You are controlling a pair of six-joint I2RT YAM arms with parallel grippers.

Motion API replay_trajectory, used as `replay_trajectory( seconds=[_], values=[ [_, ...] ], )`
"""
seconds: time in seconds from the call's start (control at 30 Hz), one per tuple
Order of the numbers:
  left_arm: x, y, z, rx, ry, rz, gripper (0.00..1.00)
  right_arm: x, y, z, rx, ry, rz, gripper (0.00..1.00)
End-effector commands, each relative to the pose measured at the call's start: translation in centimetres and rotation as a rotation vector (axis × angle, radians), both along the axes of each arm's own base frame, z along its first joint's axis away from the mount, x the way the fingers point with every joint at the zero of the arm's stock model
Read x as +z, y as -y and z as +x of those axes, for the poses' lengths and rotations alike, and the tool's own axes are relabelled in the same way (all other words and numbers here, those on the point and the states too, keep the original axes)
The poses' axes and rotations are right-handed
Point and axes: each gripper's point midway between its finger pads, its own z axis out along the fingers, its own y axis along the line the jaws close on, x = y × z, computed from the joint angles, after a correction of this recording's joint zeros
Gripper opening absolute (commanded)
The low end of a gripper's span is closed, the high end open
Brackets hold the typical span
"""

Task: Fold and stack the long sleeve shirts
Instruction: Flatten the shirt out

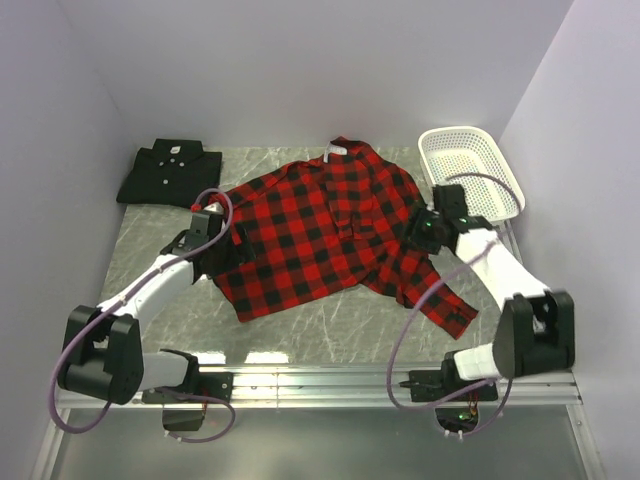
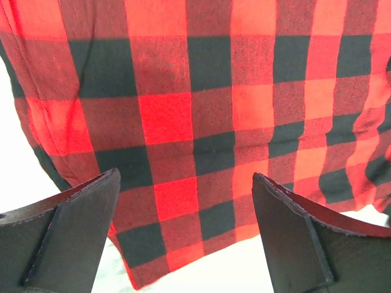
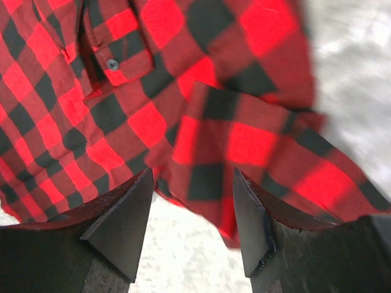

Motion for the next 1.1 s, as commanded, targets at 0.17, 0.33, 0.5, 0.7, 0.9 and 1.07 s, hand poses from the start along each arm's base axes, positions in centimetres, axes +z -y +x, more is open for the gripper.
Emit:
replay_trajectory(
  seconds=[0.17, 0.33, 0.5, 0.7, 0.9, 1.07],
  values=[
    [1.2, 2.0, 3.6, -0.004, 0.04, -0.051, 0.95, 0.2, -8.2, 7.5, 0.25, 0.135, -0.103, 0.62],
    [-0.1, 3.5, 4.7, -0.04, -0.014, -0.032, 0.95, -0.9, -12.2, 9.7, 0.329, 0.148, -0.128, 0.62],
    [-1.4, 3.6, 4.0, -0.047, -0.059, -0.028, 0.96, -3.2, -15.6, 10.5, 0.364, 0.102, -0.107, 0.62],
    [-0.5, 3.1, 3.2, -0.08, -0.055, 0.006, 0.96, -6.6, -16.8, 11.0, 0.327, 0.03, -0.072, 0.58],
    [1.4, 2.0, 3.2, -0.111, 0.013, 0.074, 0.96, -7.8, -17.1, 11.0, 0.308, 0.016, -0.055, 0.39],
    [1.7, 1.1, 3.5, -0.103, 0.057, 0.116, 0.95, -5.5, -17.8, 11.5, 0.331, 0.068, -0.05, 0.12]
  ],
)
